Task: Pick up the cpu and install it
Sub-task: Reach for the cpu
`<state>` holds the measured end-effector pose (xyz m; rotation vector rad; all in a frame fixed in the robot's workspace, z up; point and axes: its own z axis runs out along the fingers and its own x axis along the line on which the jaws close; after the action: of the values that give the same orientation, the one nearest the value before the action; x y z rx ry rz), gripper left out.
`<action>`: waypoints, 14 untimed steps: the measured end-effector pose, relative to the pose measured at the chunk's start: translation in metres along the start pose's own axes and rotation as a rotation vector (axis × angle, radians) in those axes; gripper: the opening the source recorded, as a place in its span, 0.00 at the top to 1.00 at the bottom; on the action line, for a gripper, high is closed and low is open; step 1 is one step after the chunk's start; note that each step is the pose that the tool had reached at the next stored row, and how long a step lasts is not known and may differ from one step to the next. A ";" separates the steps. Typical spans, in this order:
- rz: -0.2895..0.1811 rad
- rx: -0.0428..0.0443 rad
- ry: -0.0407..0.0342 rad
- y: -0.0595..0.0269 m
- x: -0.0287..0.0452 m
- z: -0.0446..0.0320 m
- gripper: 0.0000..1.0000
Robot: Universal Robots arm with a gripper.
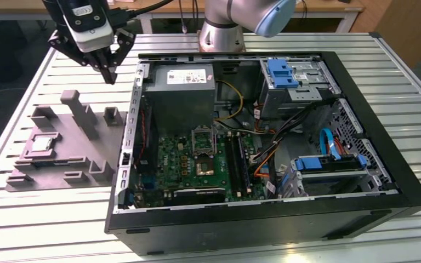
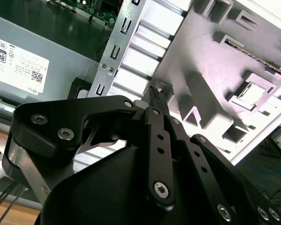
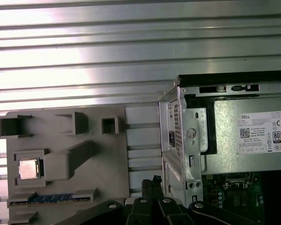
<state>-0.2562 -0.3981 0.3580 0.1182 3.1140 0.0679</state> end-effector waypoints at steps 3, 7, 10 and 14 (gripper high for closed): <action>0.000 0.0000 0.0000 -0.0001 0.0013 0.0000 0.89; 0.000 0.0001 0.0000 -0.0004 0.0048 0.0001 0.89; 0.000 0.0001 0.0000 -0.0006 0.0071 0.0002 0.89; 0.000 0.0000 0.0000 -0.0007 0.0091 0.0003 0.89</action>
<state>-0.2653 -0.3981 0.3575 0.1182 3.1140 0.0678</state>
